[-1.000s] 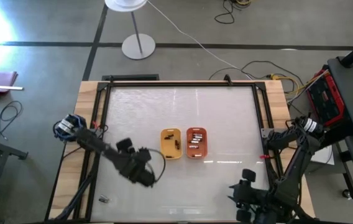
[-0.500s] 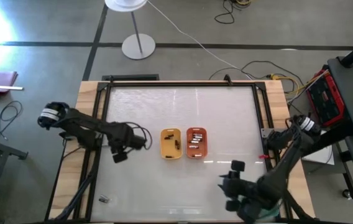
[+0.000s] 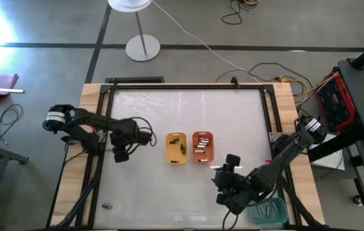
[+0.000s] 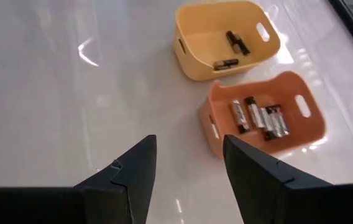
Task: Sort batteries
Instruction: Put the gray battery into the green bin
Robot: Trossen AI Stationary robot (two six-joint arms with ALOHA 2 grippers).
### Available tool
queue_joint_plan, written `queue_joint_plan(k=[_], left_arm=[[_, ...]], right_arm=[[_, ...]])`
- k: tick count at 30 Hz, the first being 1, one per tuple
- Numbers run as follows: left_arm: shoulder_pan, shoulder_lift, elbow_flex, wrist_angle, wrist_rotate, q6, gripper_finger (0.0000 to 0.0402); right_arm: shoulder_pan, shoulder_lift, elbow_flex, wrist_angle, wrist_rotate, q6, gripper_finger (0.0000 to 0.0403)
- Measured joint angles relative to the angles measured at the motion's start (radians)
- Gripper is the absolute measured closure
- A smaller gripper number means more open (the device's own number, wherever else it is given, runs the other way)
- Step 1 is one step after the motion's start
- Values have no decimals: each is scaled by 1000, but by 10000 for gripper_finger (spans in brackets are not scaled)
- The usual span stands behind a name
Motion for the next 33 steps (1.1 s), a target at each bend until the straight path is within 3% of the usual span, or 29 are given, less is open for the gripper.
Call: queue_joint_plan(k=[15,33], left_arm=[[37,217,-22,42,-27,97,284],[35,272,-24,67,29,129,284]], right_arm=[[32,0,-34,165,4,143,236],[38,0,-79,228,36,178,236]])
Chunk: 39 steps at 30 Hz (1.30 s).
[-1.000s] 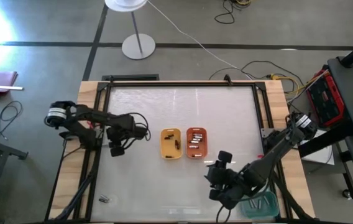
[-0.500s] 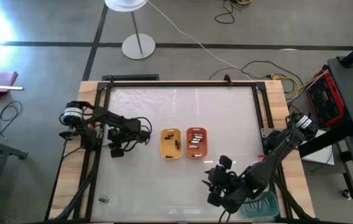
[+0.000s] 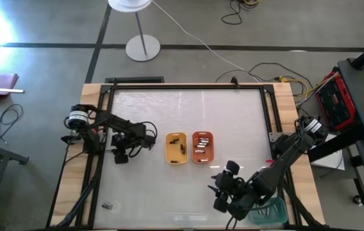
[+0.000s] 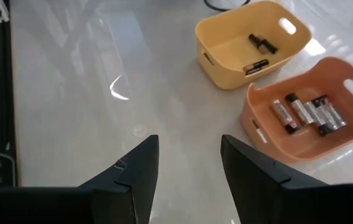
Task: Sort batteries
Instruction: Put the gray battery into the green bin
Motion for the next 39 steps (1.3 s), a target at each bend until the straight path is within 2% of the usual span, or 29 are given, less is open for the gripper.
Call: queue_joint_plan(k=[9,17,20,25,32,36,39], left_arm=[[0,76,-16,48,1,25,284],[-1,157,-17,56,12,40,289],[-1,160,-17,58,20,40,315],[-1,161,-18,62,24,40,387],[-12,152,-20,62,5,6,390],[-69,120,-16,43,-10,-38,394],[-121,65,-14,29,55,-69,395]], right_arm=[[-3,0,-2,1,50,-1,253],[-2,0,-2,2,50,-1,267],[5,0,-2,2,48,-1,273],[10,0,-2,2,48,-1,281],[24,55,-6,26,46,7,290],[43,127,-6,45,19,27,298],[61,166,11,40,14,26,305]])
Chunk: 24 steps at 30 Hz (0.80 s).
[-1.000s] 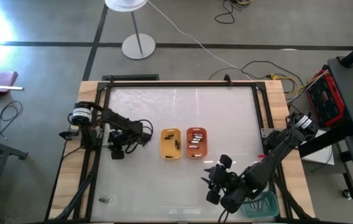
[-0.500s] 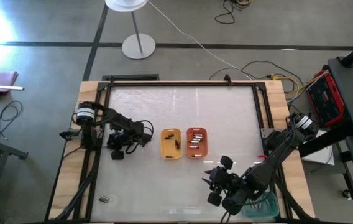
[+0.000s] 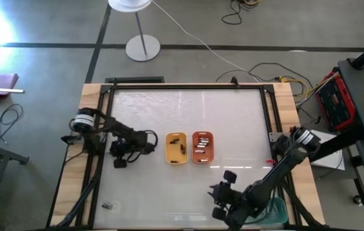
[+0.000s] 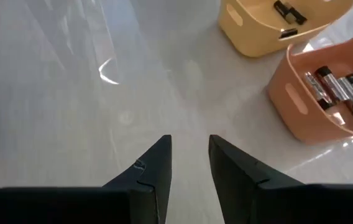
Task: Sort batteries
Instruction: Put the gray battery into the green bin
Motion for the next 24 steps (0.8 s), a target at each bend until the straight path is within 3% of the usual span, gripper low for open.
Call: queue_joint_plan(k=[9,12,15,19,24], left_arm=[[-209,-141,14,-68,261,-121,396],[-285,-185,40,-65,407,-146,396],[-338,-232,80,16,481,-224,395],[-362,-308,134,271,442,-353,394],[-367,-403,177,638,257,-425,394]], right_arm=[[44,3,24,-2,13,2,319],[54,2,26,3,68,11,314],[58,16,21,9,142,71,305],[57,77,16,28,188,128,289],[34,160,15,209,214,95,265]])
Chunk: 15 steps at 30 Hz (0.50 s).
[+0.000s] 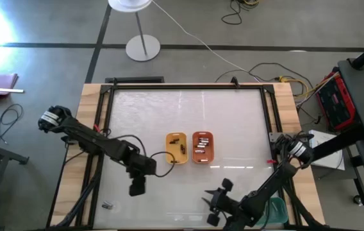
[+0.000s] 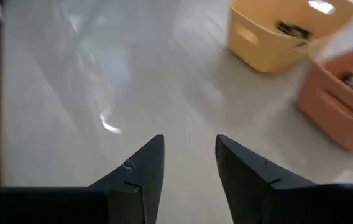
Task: Sort batteries
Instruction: Put the gray battery into the green bin
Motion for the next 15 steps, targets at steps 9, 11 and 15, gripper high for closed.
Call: queue_joint_plan(k=[9,11,15], left_arm=[[-95,-24,9,499,-381,126,393],[-110,3,10,608,-479,188,393],[-128,66,15,775,-533,275,393]], right_arm=[[-55,54,54,348,76,-306,231],[-73,48,54,367,80,-341,227],[-99,11,53,370,70,-418,225]])
